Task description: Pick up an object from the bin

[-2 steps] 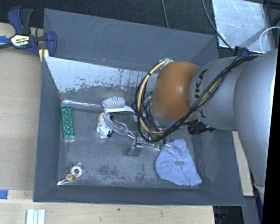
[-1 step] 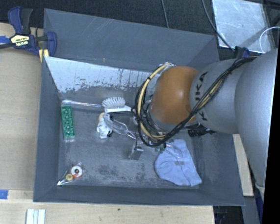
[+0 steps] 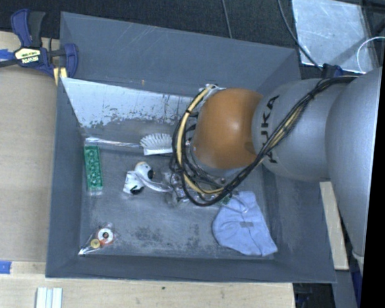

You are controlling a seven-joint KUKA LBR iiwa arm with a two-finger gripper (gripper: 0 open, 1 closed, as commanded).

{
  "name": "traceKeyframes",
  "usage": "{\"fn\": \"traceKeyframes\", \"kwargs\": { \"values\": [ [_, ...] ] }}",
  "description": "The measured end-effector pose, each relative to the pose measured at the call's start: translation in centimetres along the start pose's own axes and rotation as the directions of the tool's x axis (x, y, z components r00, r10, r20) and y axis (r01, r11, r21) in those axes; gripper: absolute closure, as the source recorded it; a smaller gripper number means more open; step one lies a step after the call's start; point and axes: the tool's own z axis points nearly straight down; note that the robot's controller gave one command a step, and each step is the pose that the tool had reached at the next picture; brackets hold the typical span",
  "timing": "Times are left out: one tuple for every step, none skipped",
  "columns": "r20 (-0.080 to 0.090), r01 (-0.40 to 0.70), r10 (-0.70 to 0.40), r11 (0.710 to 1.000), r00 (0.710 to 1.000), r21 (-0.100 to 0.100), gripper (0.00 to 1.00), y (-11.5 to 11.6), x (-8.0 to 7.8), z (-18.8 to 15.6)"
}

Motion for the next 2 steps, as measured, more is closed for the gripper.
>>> {"fn": "traceKeyframes", "kwargs": {
  "values": [
    [0.000, 0.000, 0.000, 1.000, 1.000, 0.000, 1.00, 0.00, 0.00, 0.00],
    [-0.004, -0.001, 0.001, 1.000, 1.000, -0.001, 1.00, 0.02, 0.13, -0.89]
  ]
}}
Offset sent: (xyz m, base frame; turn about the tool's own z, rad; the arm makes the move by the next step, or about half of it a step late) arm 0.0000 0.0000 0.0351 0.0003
